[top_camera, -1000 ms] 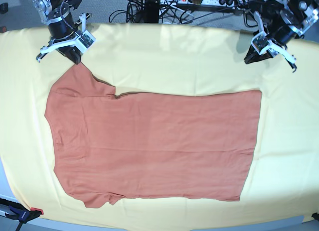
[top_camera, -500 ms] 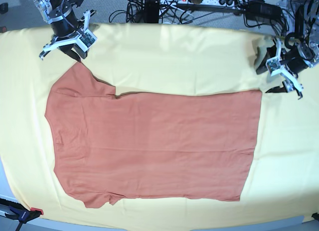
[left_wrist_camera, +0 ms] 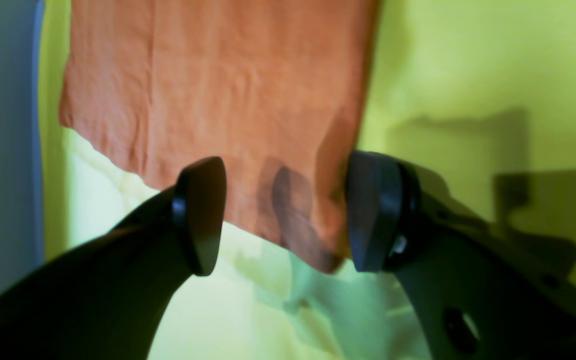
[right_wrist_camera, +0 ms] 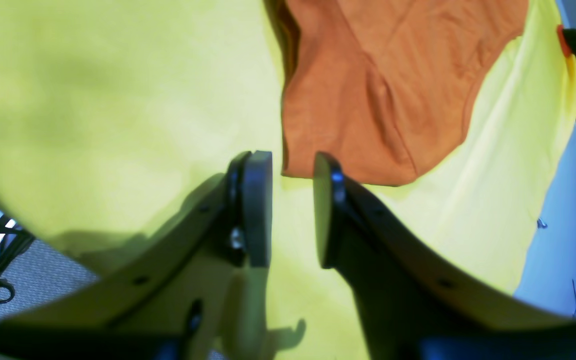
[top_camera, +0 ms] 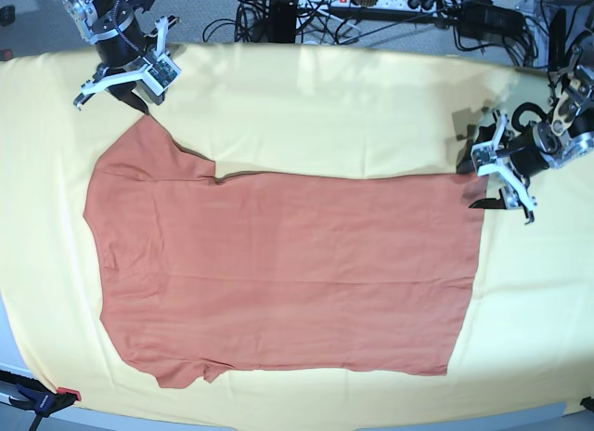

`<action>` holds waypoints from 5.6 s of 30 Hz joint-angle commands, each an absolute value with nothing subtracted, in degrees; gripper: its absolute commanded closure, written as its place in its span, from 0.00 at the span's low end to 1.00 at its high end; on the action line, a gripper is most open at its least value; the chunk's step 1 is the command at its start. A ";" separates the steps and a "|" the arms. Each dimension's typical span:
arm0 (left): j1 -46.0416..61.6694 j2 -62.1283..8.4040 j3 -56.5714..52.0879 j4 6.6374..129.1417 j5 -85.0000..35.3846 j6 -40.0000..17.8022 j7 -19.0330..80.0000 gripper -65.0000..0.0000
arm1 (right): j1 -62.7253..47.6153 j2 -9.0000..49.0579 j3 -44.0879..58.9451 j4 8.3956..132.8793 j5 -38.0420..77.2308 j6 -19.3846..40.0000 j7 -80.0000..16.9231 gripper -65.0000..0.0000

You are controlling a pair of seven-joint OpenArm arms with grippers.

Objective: Fold the T-shirt properly
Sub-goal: 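Lower both grippers onto the shirt's long edge by the sleeve and grasp, then drag the grasped shirt edge toward the robot base with both grippers, then adjust both grippers' hold on the shirt edge and lower it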

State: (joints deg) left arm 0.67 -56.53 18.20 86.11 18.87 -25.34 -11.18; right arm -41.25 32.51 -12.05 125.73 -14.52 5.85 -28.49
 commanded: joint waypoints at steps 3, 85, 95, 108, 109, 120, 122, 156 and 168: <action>-3.57 -57.67 21.93 84.42 19.70 -25.65 -10.31 0.40 | -41.41 33.06 -11.11 126.76 -14.98 5.61 -27.70 0.60; 5.06 -79.83 25.28 110.80 -5.04 -40.00 0.47 1.00 | -55.90 47.62 -10.02 130.32 -21.43 5.32 -41.91 1.00; 4.93 -79.64 25.28 111.92 -5.02 -40.00 1.78 1.00 | -53.01 47.64 -10.00 130.30 -20.95 0.97 -33.67 1.00; -2.68 -71.85 25.06 111.79 -5.04 -40.00 8.51 1.00 | -36.84 47.66 -10.02 124.88 -7.57 7.62 -27.51 1.00; -2.87 -71.26 25.06 111.61 -5.02 -38.76 9.39 1.00 | -35.24 47.64 -10.02 123.44 -6.87 7.66 -27.33 1.00; -2.87 -65.54 25.06 106.69 -1.98 -24.01 10.83 1.00 | -20.01 47.62 -10.02 109.95 3.14 14.15 -23.49 1.00; -2.90 -64.88 25.06 106.69 -1.43 -23.68 11.03 1.00 | -18.26 47.62 -10.02 108.73 4.67 14.22 -23.49 1.00; -2.72 -61.84 25.06 106.69 0.60 -15.86 15.51 1.00 | -13.17 42.52 -10.02 103.31 7.46 5.32 -21.71 1.00; -2.74 -61.76 25.06 106.69 6.57 -13.58 15.53 0.75 | -11.97 42.54 -10.02 99.09 7.46 8.69 -21.67 0.69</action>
State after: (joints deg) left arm -1.89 -60.62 25.80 106.08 6.46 -14.55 16.25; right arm -12.95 41.39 -10.68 98.32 7.51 9.78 -22.90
